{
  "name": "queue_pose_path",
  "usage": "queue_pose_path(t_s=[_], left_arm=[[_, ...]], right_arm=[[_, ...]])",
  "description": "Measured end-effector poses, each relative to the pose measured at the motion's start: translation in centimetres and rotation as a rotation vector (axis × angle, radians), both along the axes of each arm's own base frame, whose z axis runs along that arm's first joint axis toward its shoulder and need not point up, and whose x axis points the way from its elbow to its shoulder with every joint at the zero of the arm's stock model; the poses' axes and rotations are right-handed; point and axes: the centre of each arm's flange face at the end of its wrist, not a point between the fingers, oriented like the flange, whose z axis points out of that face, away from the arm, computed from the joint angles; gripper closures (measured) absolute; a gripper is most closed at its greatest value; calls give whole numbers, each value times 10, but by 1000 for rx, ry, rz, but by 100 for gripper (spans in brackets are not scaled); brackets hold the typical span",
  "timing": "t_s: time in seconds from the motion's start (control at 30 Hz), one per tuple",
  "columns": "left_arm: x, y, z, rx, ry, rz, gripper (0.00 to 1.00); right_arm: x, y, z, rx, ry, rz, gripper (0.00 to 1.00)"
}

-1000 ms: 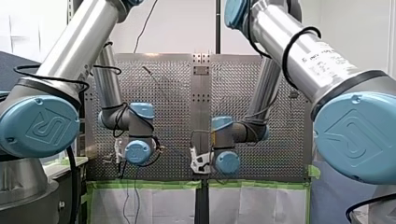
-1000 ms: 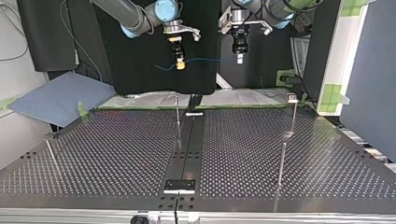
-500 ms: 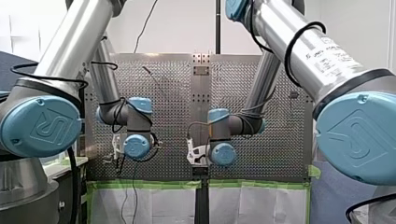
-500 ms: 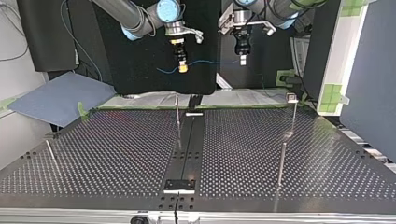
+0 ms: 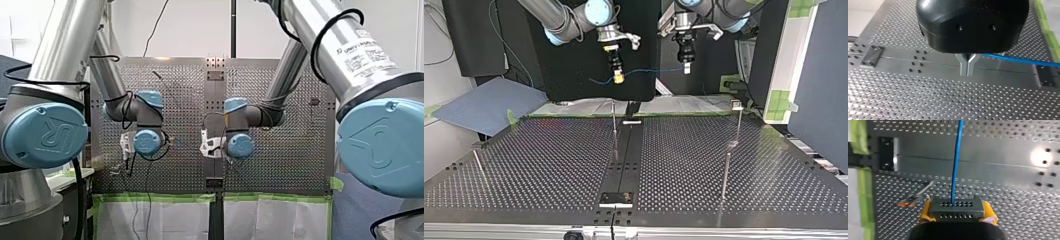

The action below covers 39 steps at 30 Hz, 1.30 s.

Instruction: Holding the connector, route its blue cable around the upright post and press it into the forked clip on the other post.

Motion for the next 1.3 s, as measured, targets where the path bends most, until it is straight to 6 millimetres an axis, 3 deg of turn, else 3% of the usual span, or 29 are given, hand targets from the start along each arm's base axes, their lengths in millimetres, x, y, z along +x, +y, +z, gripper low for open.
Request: queue_pose_path(t_s=[0.5, 1.03, 1.3], left_arm=[[10, 0, 55, -70, -86, 14, 100], [20, 0, 134, -161, -233, 39, 100], [23, 3, 164, -206, -279, 53, 100]], right_arm=[[10, -10, 82, -79, -88, 50, 100], [11, -22, 183, -188, -190, 73, 100], [7, -28, 198, -205, -203, 69, 100]])
